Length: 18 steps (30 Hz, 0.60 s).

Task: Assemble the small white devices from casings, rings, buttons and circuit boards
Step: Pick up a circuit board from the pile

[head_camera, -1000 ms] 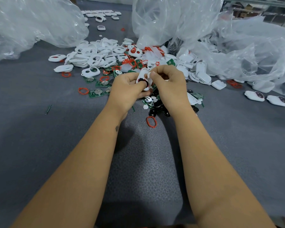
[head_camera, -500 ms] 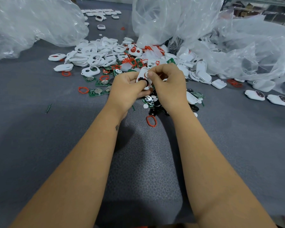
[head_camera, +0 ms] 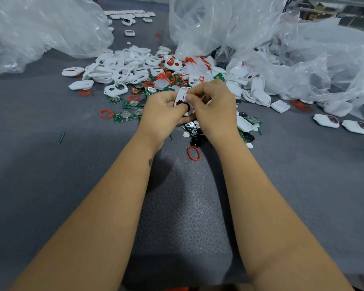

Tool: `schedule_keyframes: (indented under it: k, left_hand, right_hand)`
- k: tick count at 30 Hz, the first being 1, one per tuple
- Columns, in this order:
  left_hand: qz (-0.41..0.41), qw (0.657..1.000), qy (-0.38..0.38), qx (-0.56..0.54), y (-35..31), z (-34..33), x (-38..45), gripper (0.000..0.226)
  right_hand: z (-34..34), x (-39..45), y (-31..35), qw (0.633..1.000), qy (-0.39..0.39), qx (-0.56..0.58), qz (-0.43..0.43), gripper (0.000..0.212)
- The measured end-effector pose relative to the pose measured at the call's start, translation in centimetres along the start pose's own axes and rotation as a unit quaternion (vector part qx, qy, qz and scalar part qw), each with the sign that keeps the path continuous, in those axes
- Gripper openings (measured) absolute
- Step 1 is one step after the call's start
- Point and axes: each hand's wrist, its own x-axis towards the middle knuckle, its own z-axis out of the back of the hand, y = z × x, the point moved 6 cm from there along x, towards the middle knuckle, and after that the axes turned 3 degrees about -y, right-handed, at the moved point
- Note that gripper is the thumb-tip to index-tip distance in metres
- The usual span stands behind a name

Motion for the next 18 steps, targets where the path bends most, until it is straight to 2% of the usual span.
schedule_keyframes:
  k: [5,18]
  left_hand:
    - [0.002,1.000,-0.001,0.004,-0.02,0.06,0.00,0.030]
    - [-0.006,1.000,0.001,0.018,-0.04,0.09,-0.08,0.028]
  right_hand:
    - [-0.20,0.00,-0.06,1.000,0.018,-0.007,0.009,0.011]
    - [-0.29,-0.05,-0.34,1.000,-0.008,-0.004,-0.013,0.012]
